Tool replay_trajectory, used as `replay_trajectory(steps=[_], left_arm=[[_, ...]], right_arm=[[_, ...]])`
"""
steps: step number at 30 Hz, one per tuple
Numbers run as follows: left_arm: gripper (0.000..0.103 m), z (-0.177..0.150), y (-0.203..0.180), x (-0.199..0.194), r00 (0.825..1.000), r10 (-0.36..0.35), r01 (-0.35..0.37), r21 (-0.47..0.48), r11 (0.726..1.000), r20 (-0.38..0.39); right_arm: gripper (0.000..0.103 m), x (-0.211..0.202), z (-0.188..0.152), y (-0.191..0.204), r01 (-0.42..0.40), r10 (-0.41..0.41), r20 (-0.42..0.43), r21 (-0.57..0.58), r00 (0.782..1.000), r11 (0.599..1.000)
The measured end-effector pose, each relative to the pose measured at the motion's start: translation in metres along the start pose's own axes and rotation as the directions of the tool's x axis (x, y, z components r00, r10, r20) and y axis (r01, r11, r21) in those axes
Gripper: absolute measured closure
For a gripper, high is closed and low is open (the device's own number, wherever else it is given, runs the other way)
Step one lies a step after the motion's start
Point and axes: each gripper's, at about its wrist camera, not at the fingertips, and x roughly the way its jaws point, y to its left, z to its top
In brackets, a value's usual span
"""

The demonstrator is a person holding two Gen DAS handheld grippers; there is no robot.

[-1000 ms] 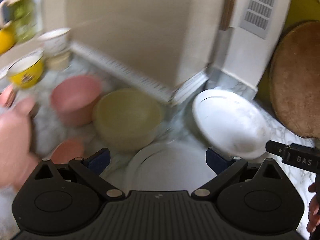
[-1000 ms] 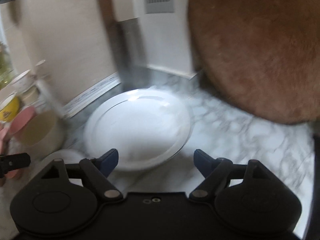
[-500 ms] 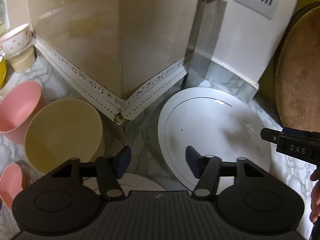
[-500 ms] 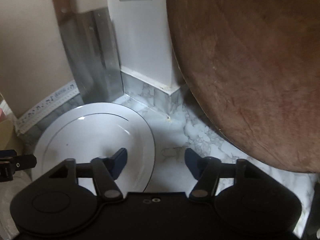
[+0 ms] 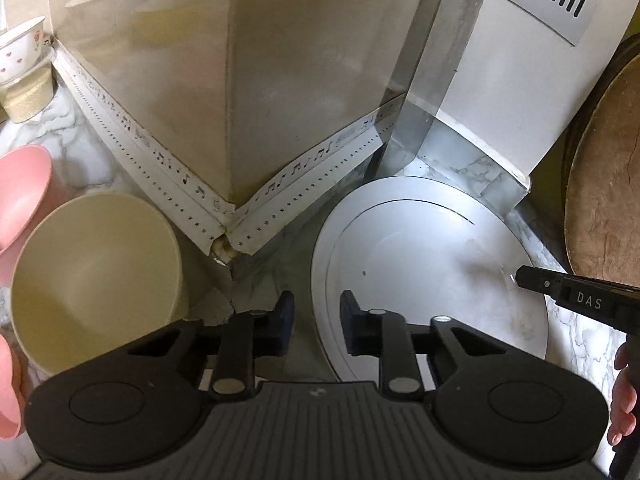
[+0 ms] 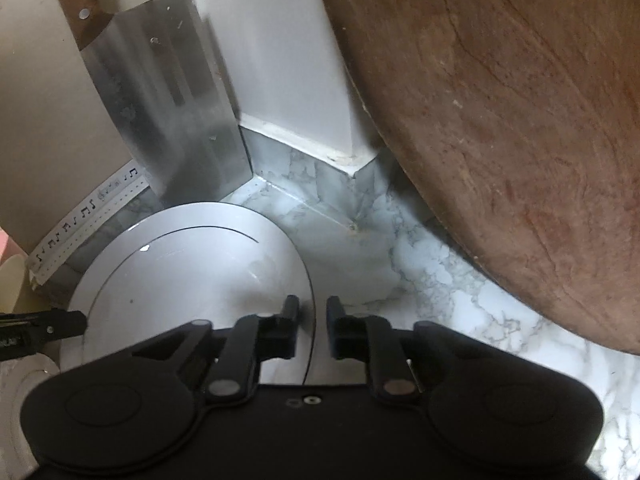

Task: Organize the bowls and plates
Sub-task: 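Reach both grippers to the white plate by the wall and close on its rim, then carry the white plate with both grippers toward the stove and lower it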

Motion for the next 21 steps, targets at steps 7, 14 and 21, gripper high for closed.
replay_trajectory(steps=[7, 14, 21], left_arm=[[0.094, 0.0015, 0.0029, 0.0037, 1.000, -0.006, 0.006, -0.021, 1.000, 0.003], [0.095, 0.0041, 0.0072, 0.0080, 1.000, -0.020, 0.020, -0.029, 0.999, -0.006], [0.096, 0.0037, 0.0045, 0.0075, 1.000, -0.024, 0.024, -0.001, 1.000, 0.001]], right_arm=[[0.094, 0.0027, 0.0011, -0.0019, -0.023, 0.023, -0.012, 0.014, 1.000, 1.000], [0.094, 0.0036, 0.0006, -0.0005, -0.026, 0.026, -0.021, 0.016, 0.999, 1.000], [0.094, -0.0012, -0.0055, 0.0006, -0.002, 0.002, -0.014, 0.005, 1.000, 1.000]])
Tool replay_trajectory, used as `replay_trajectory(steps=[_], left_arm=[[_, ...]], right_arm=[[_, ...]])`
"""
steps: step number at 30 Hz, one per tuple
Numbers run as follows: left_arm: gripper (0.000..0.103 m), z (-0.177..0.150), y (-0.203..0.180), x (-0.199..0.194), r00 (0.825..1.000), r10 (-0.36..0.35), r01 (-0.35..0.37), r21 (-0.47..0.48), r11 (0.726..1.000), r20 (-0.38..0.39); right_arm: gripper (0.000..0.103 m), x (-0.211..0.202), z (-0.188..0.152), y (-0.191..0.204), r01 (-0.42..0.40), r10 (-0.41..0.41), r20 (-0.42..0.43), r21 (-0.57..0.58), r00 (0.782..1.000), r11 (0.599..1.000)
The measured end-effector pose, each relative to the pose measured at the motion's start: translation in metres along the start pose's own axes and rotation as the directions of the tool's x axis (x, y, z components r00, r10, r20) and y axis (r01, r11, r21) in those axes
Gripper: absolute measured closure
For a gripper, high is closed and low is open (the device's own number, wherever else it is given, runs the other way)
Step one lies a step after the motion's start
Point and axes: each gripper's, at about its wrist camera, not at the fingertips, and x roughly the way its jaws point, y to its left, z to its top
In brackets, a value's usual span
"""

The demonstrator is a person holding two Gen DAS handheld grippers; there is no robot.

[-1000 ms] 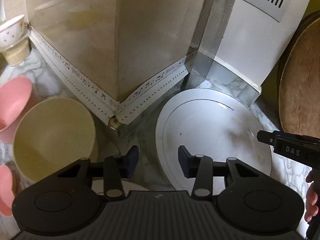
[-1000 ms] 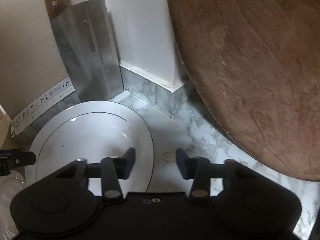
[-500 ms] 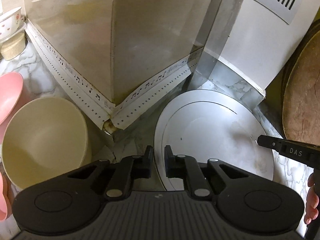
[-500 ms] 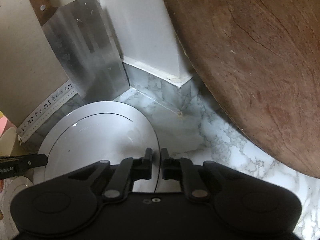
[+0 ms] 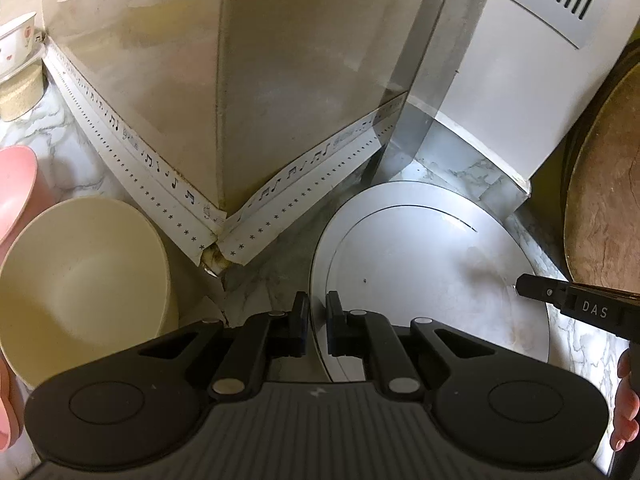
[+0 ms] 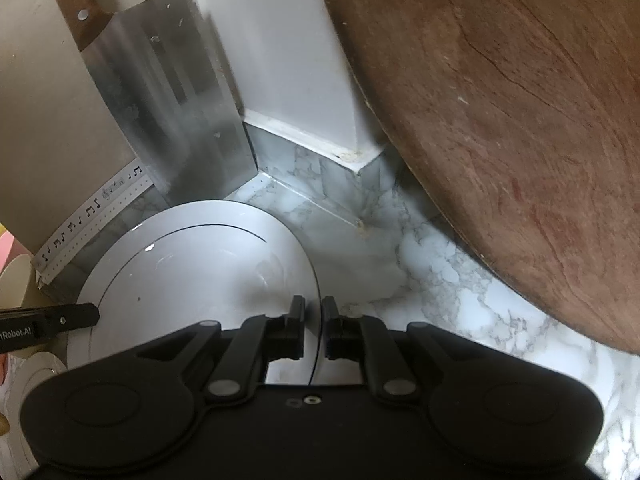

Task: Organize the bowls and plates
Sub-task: 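Carry the white plate with both grippers toward the stove and lower it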

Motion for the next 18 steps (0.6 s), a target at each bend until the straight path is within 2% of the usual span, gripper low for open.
replay_trajectory(steps=[5, 12, 18], left_arm=[[0.096, -0.002, -0.008, -0.008, 0.999, -0.019, 0.018, 0.042, 0.999, 0.031], [0.098, -0.004, -0.014, -0.007, 0.998, -0.069, 0.068, 0.063, 0.996, 0.015], [0.098, 0.003, -0.003, 0.002, 0.992, -0.125, 0.126, 0.003, 0.992, -0.030]], right_arm=[[0.095, -0.012, -0.011, -0.010, 0.002, -0.003, 0.006, 0.030, 1.000, 1.000], [0.095, -0.025, -0.027, -0.024, 0.002, -0.002, 0.009, 0.080, 1.000, 0.997], [0.095, -0.027, -0.031, -0.027, -0.012, 0.011, 0.009, 0.099, 1.000, 0.995]])
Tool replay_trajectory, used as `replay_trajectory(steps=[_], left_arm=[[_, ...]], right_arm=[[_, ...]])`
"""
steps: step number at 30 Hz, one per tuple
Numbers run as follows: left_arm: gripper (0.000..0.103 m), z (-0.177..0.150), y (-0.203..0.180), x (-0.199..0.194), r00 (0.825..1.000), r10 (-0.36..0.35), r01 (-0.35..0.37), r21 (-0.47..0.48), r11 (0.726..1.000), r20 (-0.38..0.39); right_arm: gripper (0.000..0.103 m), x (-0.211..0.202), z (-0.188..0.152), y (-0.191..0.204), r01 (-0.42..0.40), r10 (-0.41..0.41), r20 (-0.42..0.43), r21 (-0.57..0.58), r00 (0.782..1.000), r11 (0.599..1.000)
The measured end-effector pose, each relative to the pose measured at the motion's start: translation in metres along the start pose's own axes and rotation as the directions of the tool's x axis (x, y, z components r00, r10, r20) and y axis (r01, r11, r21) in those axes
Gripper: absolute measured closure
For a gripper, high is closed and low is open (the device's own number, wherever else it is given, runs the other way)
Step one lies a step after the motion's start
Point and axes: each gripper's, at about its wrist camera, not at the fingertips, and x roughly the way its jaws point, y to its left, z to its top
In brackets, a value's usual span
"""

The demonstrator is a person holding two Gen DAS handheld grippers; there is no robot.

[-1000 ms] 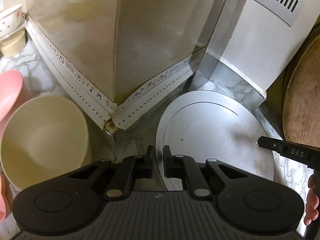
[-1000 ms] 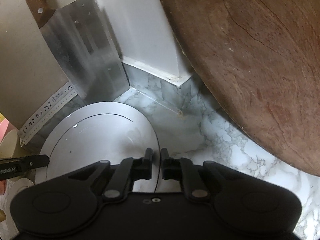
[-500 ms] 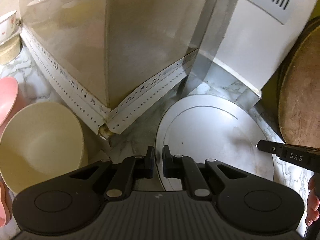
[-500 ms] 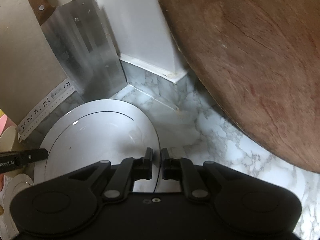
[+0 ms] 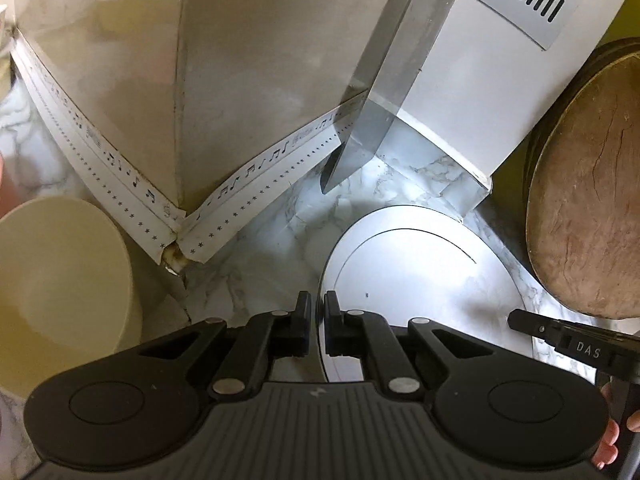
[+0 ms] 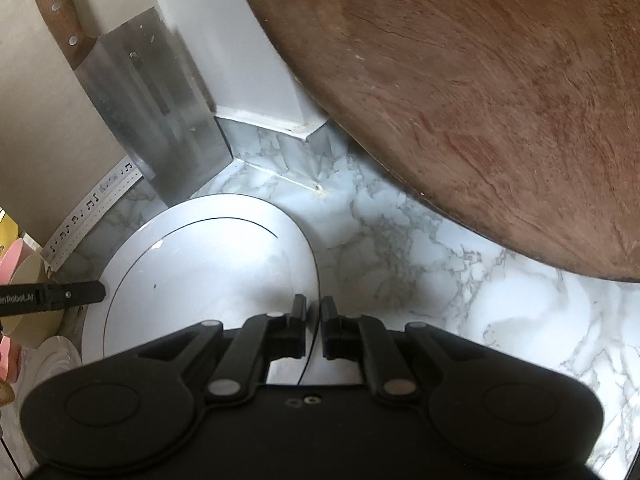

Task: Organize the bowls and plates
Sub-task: 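Carry the white plate with both grippers toward the stove and lower it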

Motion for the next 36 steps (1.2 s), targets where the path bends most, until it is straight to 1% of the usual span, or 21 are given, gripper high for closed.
replay_trajectory(steps=[2, 4, 9, 10, 12, 13, 17, 21, 23, 27, 34, 36], left_arm=[[0.098, 0.001, -0.001, 0.002, 1.000, -0.002, 0.002, 0.013, 1.000, -0.019], [0.098, 0.000, -0.002, 0.006, 0.999, -0.001, 0.002, 0.018, 1.000, -0.039], [0.098, 0.000, 0.002, 0.005, 0.999, -0.016, 0.016, -0.005, 1.000, -0.044], [0.098, 0.000, 0.002, 0.006, 0.999, -0.016, 0.016, -0.001, 1.000, -0.045], [0.098, 0.000, 0.001, 0.006, 0.999, -0.017, 0.017, 0.011, 1.000, -0.045], [0.098, 0.000, 0.002, 0.007, 0.999, -0.019, 0.020, 0.008, 1.000, -0.046], [0.097, 0.001, 0.003, 0.007, 0.999, -0.023, 0.023, 0.005, 1.000, -0.046], [0.098, -0.002, 0.000, 0.007, 0.998, -0.040, 0.041, 0.018, 0.999, -0.054], [0.098, -0.005, -0.003, 0.006, 0.997, -0.052, 0.053, 0.019, 0.998, -0.058], [0.098, -0.013, -0.014, 0.005, 0.996, -0.061, 0.065, 0.054, 0.996, -0.066], [0.098, -0.035, -0.027, -0.001, 0.989, -0.101, 0.111, 0.094, 0.989, -0.104], [0.098, -0.042, -0.031, -0.003, 0.988, -0.107, 0.120, 0.119, 0.986, -0.113]], right_arm=[[0.095, -0.001, 0.001, -0.001, 0.000, 0.000, -0.007, 0.007, 1.000, 1.000], [0.090, -0.001, 0.003, 0.001, 0.008, -0.007, -0.008, 0.007, 1.000, 1.000], [0.087, 0.002, 0.003, -0.001, -0.002, 0.003, -0.044, 0.025, 0.999, 1.000], [0.087, 0.003, 0.003, -0.001, -0.001, 0.002, -0.047, 0.022, 0.999, 1.000], [0.093, 0.002, 0.002, -0.001, -0.007, 0.008, -0.045, 0.024, 0.999, 1.000], [0.093, 0.002, 0.002, -0.001, -0.009, 0.010, -0.046, 0.026, 0.999, 1.000], [0.094, 0.000, 0.000, 0.002, 0.001, -0.001, -0.042, 0.004, 0.999, 1.000], [0.094, -0.005, -0.004, -0.004, 0.013, -0.012, -0.039, 0.028, 0.999, 1.000], [0.094, -0.010, -0.009, -0.008, 0.016, -0.015, -0.036, 0.036, 0.999, 0.999], [0.094, -0.023, -0.020, -0.017, 0.028, -0.027, -0.027, 0.061, 0.999, 0.998], [0.095, -0.057, -0.054, -0.024, 0.047, -0.046, -0.007, 0.136, 0.999, 0.990], [0.095, -0.066, -0.063, -0.025, 0.053, -0.053, -0.005, 0.156, 0.999, 0.986]])
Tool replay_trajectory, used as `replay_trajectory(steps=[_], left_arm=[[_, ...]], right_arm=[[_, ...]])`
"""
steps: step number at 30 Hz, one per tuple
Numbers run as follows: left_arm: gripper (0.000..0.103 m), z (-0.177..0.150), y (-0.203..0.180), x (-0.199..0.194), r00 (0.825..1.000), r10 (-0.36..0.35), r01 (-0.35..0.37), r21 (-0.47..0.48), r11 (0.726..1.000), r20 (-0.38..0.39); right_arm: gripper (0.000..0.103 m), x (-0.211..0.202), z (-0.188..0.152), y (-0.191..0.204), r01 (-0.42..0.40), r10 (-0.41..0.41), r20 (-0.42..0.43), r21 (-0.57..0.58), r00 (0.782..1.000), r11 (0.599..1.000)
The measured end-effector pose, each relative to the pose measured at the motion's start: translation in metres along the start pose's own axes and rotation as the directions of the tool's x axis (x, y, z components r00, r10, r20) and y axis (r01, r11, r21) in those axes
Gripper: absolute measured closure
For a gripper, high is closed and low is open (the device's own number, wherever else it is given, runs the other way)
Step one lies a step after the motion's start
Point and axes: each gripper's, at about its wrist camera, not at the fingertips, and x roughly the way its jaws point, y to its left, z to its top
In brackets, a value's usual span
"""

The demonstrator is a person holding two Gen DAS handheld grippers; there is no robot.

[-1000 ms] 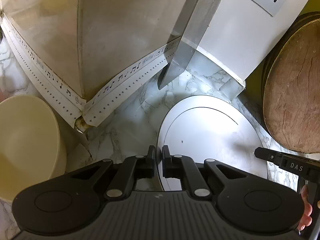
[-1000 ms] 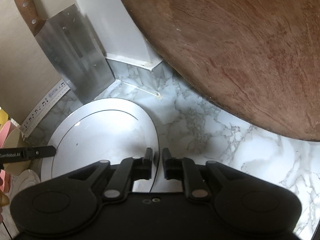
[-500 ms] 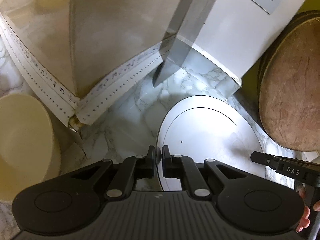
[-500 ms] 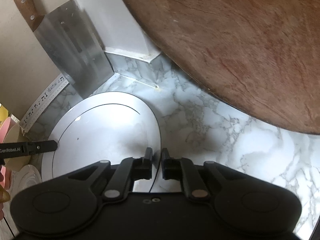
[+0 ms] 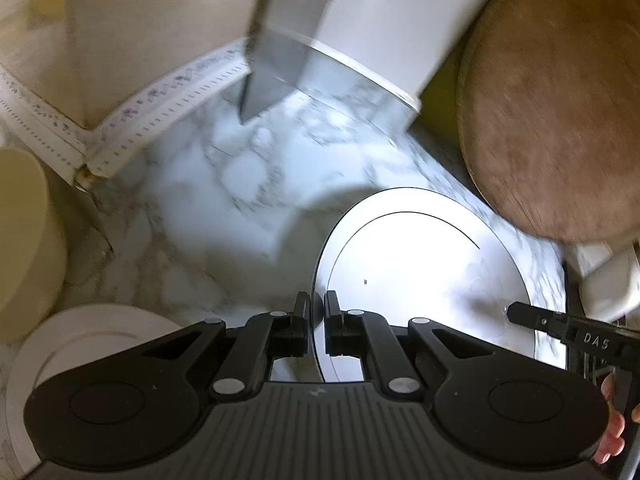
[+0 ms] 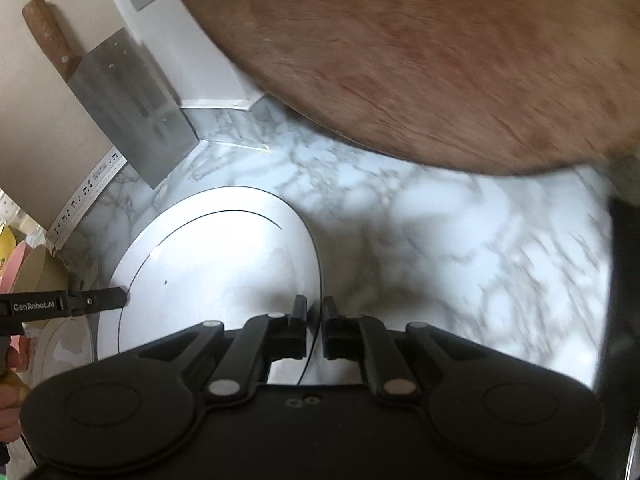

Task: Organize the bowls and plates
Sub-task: 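Carry the white plate with both grippers toward the stove and lower it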

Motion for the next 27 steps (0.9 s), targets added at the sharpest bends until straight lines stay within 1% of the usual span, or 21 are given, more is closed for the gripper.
replay_trajectory(steps=[6, 10, 13, 22, 27], left_arm=[[0.097, -0.021, -0.014, -0.010, 0.999, -0.033, 0.034, 0.053, 0.998, -0.021], [0.097, -0.036, -0.023, -0.021, 0.998, -0.055, 0.057, 0.095, 0.994, -0.025], [0.097, -0.046, -0.028, -0.027, 0.997, -0.070, 0.073, 0.114, 0.991, -0.030], [0.098, -0.076, -0.038, -0.047, 0.993, -0.098, 0.107, 0.160, 0.981, -0.062], [0.098, -0.088, -0.042, -0.055, 0.992, -0.102, 0.114, 0.192, 0.975, -0.071]], right_arm=[[0.095, -0.030, -0.034, -0.009, 0.025, -0.026, 0.004, 0.063, 1.000, 0.998], [0.095, -0.050, -0.057, -0.013, 0.045, -0.047, 0.019, 0.108, 0.999, 0.993], [0.095, -0.062, -0.072, -0.012, 0.062, -0.067, 0.035, 0.121, 0.997, 0.991], [0.095, -0.090, -0.119, -0.012, 0.080, -0.090, 0.049, 0.176, 0.995, 0.981], [0.095, -0.101, -0.138, -0.012, 0.088, -0.101, 0.057, 0.200, 0.993, 0.976]])
